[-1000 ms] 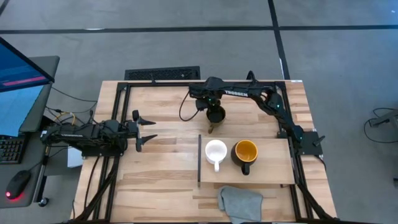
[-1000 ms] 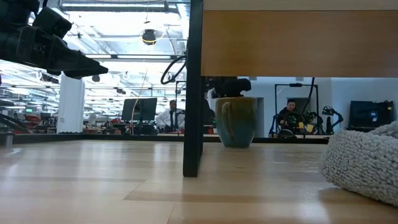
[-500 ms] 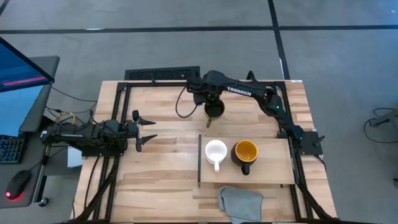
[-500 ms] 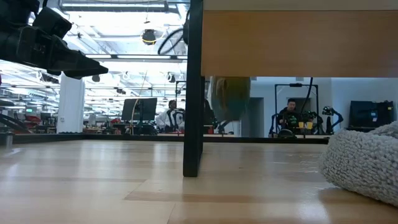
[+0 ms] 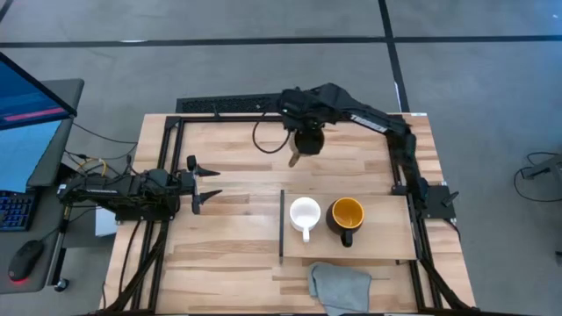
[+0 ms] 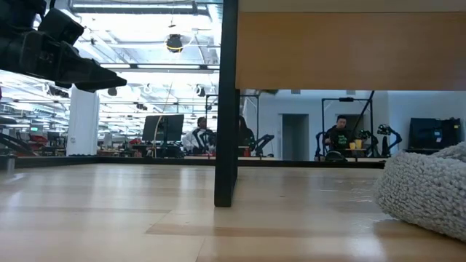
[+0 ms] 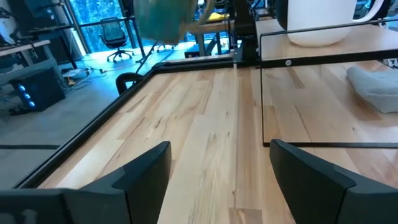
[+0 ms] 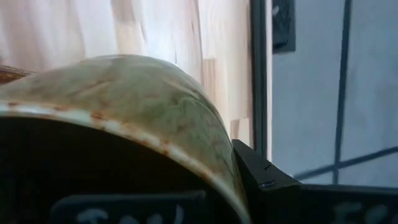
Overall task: Stack small to large cups/mugs on shelf
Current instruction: Put the blue mug on the shelf
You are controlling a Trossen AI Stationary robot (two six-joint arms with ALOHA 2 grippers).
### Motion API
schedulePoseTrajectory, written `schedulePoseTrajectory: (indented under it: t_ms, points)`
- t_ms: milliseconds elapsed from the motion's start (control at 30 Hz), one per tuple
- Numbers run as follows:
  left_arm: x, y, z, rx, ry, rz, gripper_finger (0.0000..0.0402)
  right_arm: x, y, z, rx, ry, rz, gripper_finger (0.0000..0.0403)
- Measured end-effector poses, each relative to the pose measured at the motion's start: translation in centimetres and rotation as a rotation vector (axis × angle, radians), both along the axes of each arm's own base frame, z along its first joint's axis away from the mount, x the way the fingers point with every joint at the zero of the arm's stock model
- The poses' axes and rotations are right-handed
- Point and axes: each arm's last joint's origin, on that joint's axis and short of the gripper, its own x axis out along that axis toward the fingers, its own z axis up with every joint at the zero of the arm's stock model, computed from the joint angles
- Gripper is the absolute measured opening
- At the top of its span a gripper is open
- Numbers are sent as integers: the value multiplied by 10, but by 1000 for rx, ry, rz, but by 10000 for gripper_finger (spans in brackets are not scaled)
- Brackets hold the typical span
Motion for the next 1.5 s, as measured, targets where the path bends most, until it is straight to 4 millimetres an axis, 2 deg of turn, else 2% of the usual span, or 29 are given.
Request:
schedulePoseTrajectory:
  t_ms: [200,367,633,767,1000,1500]
  points:
    - [0,0,0,11,2,5,266,-23,17,35,-19,-111,-7,42]
    - [0,0,0,39,8,1,266,-50,27,65,-32,-211,-25,42]
    - [0,0,0,54,10,-1,266,-94,40,97,-59,-310,-15,42]
    - [0,0,0,69,13,-3,266,-117,45,95,-55,-291,-25,42]
    - [0,0,0,62,12,-2,266,-157,59,77,-22,-232,-42,42]
    - [0,0,0,-132,-28,26,266,-252,86,59,24,-312,-43,42]
